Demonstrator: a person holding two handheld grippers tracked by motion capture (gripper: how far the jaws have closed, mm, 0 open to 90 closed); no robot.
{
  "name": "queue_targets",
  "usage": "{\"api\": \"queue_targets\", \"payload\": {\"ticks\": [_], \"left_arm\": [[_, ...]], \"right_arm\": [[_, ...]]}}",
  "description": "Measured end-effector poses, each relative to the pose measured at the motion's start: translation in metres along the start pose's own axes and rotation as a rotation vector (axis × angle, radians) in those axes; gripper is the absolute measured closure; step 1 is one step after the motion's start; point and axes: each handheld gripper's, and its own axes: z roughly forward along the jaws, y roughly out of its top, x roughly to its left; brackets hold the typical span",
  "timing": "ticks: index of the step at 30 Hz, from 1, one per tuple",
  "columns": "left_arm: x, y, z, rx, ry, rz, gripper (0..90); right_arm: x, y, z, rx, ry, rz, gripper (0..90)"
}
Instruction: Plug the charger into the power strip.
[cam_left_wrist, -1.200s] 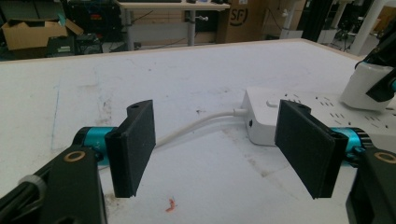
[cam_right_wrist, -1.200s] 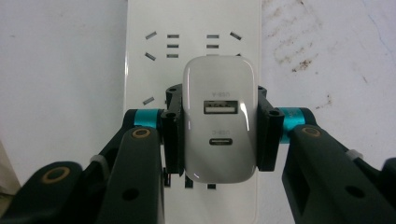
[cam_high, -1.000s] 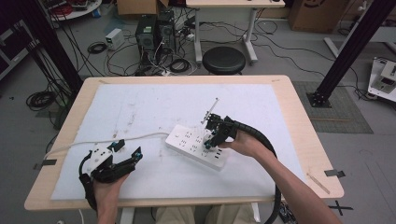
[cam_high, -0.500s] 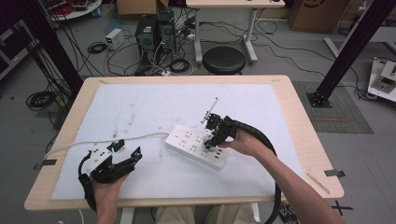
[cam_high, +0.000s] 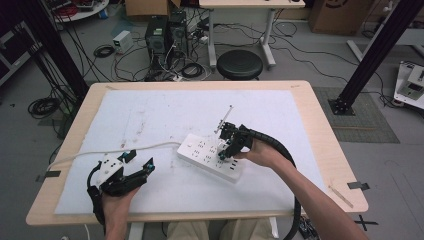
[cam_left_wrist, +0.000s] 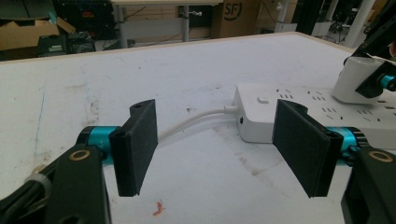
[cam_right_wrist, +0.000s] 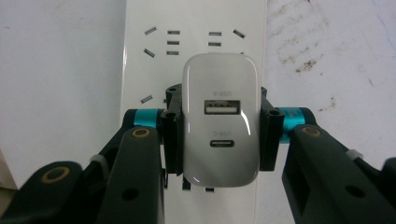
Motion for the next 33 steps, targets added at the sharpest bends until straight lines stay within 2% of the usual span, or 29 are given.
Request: {"api": "queue_targets", "payload": {"ticks": [4, 5, 7, 13, 17, 21, 24, 26, 33], "left_arm": [[-0.001, 0.001, -0.002, -0.001, 0.006, 0.008, 31.4], [-0.001, 0.001, -0.003, -0.004, 0.004, 0.004, 31.5], [0.000, 0.000, -0.004, -0.005, 0.009, 0.005, 31.7], [-0.001, 0.000, -0.003, 0.001, 0.003, 0.010, 32.1], [-0.001, 0.000, -0.003, 0.001, 0.002, 0.009, 32.4], [-0.002, 0.000, -0.003, -0.004, 0.002, 0.004, 32.7], [-0.002, 0.000, -0.004, -0.001, 0.001, 0.007, 32.8], [-0.003, 0.000, -0.003, 0.000, 0.000, 0.003, 32.8], [-0.003, 0.000, -0.004, 0.001, -0.001, 0.007, 32.9]], "right_arm": [[-0.001, 0.000, 0.001, 0.000, 0.005, 0.004, 63.7], [0.001, 0.000, 0.001, -0.003, -0.008, -0.010, 63.7], [0.003, -0.001, 0.001, -0.010, -0.021, -0.006, 63.7], [0.003, -0.009, 0.003, -0.067, -0.019, 0.010, 63.7], [0.002, -0.007, 0.003, -0.057, -0.011, 0.013, 63.8], [-0.003, -0.006, 0.004, -0.051, 0.022, 0.014, 63.7], [-0.001, -0.006, 0.005, -0.045, 0.005, 0.001, 63.7], [0.006, -0.004, 0.006, -0.037, -0.042, -0.021, 63.7], [0.010, -0.006, 0.007, -0.055, -0.062, -0.015, 63.6]]}}
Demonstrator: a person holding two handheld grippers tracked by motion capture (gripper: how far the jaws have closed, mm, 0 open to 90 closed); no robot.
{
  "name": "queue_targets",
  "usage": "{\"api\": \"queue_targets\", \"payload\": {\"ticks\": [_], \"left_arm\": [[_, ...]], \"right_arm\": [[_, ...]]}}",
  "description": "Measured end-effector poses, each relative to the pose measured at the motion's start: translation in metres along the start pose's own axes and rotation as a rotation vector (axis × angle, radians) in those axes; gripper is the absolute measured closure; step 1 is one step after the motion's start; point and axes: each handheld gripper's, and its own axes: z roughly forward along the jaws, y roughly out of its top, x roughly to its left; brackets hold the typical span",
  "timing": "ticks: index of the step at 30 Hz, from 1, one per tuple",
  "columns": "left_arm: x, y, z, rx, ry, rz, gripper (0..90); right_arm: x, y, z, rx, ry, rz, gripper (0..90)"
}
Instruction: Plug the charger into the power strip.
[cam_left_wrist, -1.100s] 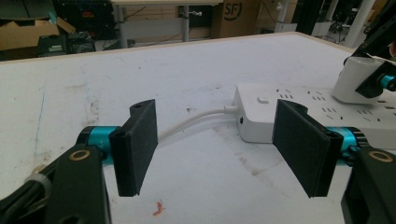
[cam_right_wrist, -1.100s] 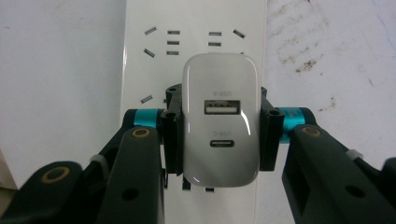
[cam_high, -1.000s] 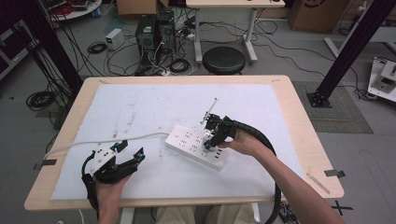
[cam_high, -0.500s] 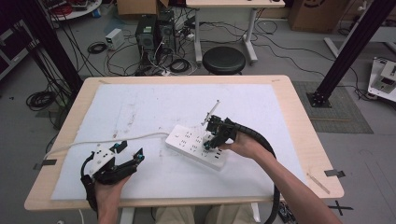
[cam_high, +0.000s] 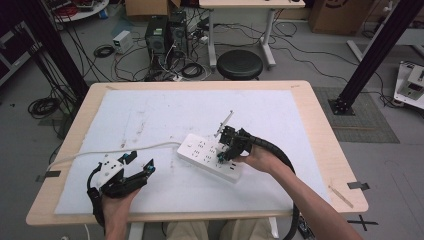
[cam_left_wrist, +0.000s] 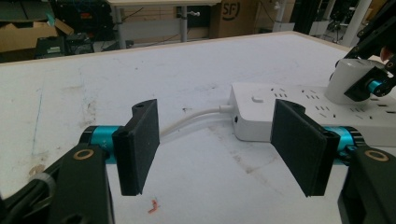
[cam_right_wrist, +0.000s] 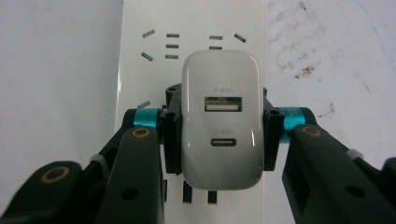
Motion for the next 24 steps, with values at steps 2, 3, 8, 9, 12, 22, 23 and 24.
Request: {"api": "queue_targets", "payload": {"ticks": [2, 3, 8, 9, 12, 22, 23, 24], "left_arm": [[0.001, -0.001, 0.000, 0.001, 0.003, -0.002, 32.9], [0.001, -0.001, 0.000, 0.001, 0.003, -0.002, 32.9], [0.005, -0.001, -0.003, -0.003, 0.012, -0.002, 32.8], [0.005, -0.001, -0.003, -0.007, 0.016, -0.009, 32.8], [0.008, -0.001, -0.005, -0.007, 0.020, -0.011, 32.8], [0.009, -0.003, -0.006, -0.008, 0.027, -0.015, 32.8], [0.008, -0.003, -0.005, -0.008, 0.026, -0.015, 32.8], [0.008, -0.003, -0.005, -0.006, 0.025, -0.013, 32.8]], "right_arm": [[0.000, 0.000, 0.000, -0.002, -0.002, -0.001, 63.6], [0.000, -0.001, 0.000, -0.003, -0.002, 0.008, 63.6], [-0.006, -0.006, 0.002, -0.051, 0.049, 0.052, 62.1], [-0.007, -0.008, 0.003, -0.070, 0.054, 0.044, 62.0], [-0.008, -0.008, 0.002, -0.068, 0.067, 0.066, 60.4], [-0.009, -0.012, -0.011, -0.146, 0.105, 0.109, 23.4], [-0.009, -0.013, -0.014, -0.151, 0.098, 0.119, 23.3], [-0.010, -0.015, -0.016, -0.165, 0.084, 0.114, 23.2]]}}
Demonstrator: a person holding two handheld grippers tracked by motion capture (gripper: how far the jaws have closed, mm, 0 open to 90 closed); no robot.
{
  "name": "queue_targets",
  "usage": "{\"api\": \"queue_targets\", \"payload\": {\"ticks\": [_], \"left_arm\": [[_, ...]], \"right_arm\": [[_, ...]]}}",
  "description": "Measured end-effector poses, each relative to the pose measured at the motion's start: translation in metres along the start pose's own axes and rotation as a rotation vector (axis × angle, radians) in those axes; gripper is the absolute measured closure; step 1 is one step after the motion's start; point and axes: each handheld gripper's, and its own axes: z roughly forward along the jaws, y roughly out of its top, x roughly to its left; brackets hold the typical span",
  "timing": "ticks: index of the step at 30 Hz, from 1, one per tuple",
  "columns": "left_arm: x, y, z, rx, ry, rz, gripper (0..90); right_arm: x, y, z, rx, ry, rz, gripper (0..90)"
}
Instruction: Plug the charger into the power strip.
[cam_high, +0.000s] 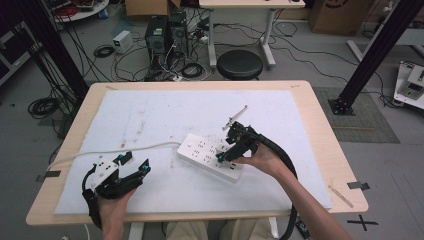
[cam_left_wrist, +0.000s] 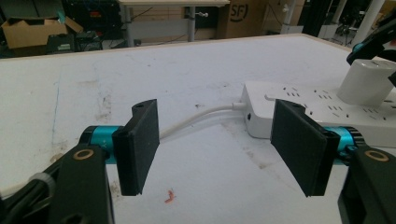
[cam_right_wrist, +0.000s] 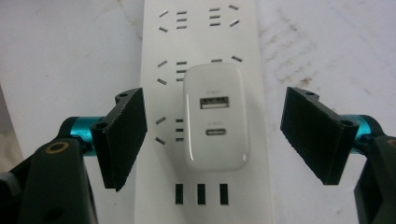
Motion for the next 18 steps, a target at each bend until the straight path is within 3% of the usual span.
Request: {"api": "queue_targets", "payload": {"ticks": [1, 2, 4, 6, 8, 10, 11, 14, 18], "left_arm": [[0.000, 0.000, 0.000, 0.000, 0.000, 0.000, 32.8], [0.001, 0.001, 0.001, 0.001, 0.000, 0.002, 32.8], [0.001, 0.001, 0.002, 0.001, 0.000, 0.000, 32.7], [0.001, 0.001, 0.003, 0.003, 0.000, 0.002, 32.6], [0.001, 0.001, 0.004, 0.003, 0.000, 0.004, 32.5], [0.000, 0.002, 0.005, 0.004, -0.001, 0.003, 32.5], [0.000, 0.002, 0.005, 0.005, -0.004, 0.006, 32.5], [0.000, 0.003, 0.006, 0.003, -0.008, 0.009, 32.5], [-0.001, 0.003, 0.010, 0.004, -0.017, 0.013, 32.3]], "right_arm": [[0.000, 0.000, 0.000, 0.000, 0.000, 0.000, 23.2], [0.001, -0.003, -0.011, -0.049, -0.032, 0.002, 22.0], [0.001, -0.005, -0.014, -0.078, -0.039, 0.002, 22.0], [0.000, -0.012, -0.020, -0.145, -0.042, 0.009, 22.1], [-0.001, -0.020, -0.023, -0.174, -0.054, 0.034, 22.1], [-0.003, -0.023, -0.024, -0.168, -0.066, 0.038, 22.1], [-0.004, -0.031, -0.028, -0.208, -0.067, 0.053, 22.7], [-0.005, -0.039, -0.032, -0.240, -0.066, 0.084, 23.1], [-0.004, -0.057, -0.045, -0.333, -0.117, 0.117, 23.1]]}}
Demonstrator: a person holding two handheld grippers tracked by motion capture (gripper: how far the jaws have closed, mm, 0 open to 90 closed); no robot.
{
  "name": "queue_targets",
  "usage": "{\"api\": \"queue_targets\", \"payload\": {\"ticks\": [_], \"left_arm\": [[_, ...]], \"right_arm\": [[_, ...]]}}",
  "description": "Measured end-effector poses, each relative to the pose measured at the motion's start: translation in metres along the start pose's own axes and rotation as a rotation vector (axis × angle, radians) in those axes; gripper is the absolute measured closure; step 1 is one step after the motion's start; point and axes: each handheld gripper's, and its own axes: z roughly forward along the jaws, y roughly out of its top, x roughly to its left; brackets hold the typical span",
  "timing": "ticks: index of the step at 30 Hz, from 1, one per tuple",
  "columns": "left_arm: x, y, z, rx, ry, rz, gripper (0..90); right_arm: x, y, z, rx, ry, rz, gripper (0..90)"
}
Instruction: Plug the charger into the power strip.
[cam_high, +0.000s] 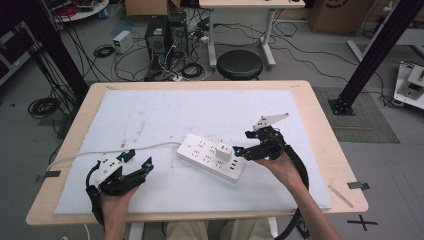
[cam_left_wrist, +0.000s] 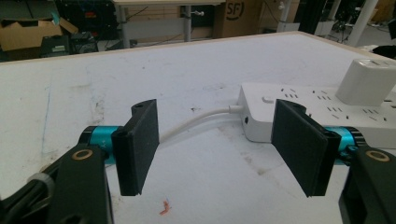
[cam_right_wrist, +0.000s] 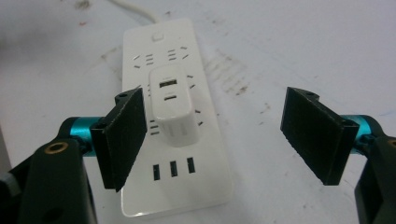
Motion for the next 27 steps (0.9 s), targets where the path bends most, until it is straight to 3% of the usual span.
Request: {"api": "queue_targets", "payload": {"ticks": [3, 6, 7, 12, 15, 19, 27], "left_arm": [[0.000, 0.000, 0.001, -0.003, -0.004, 0.003, 32.2], [-0.001, 0.000, 0.002, -0.004, -0.003, 0.003, 31.6], [-0.001, 0.000, 0.002, 0.001, -0.003, 0.006, 30.6], [0.001, 0.001, 0.002, 0.012, 0.001, 0.005, 26.3], [0.002, 0.002, 0.003, 0.012, 0.003, 0.004, 23.5], [0.002, 0.003, 0.003, 0.010, 0.005, 0.015, 21.7], [0.002, 0.006, 0.007, 0.020, -0.004, 0.037, 21.6]], "right_arm": [[-0.001, -0.008, -0.011, -0.062, -0.035, 0.022, 23.1], [-0.001, -0.011, -0.015, -0.081, -0.046, 0.033, 23.0], [-0.002, -0.025, -0.029, -0.173, -0.109, 0.063, 21.8], [-0.006, -0.046, -0.043, -0.271, -0.144, 0.127, 21.8], [-0.007, -0.060, -0.050, -0.291, -0.178, 0.167, 21.8], [-0.007, -0.077, -0.058, -0.319, -0.207, 0.185, 21.8], [-0.004, -0.096, -0.063, -0.329, -0.225, 0.162, 21.6]]}}
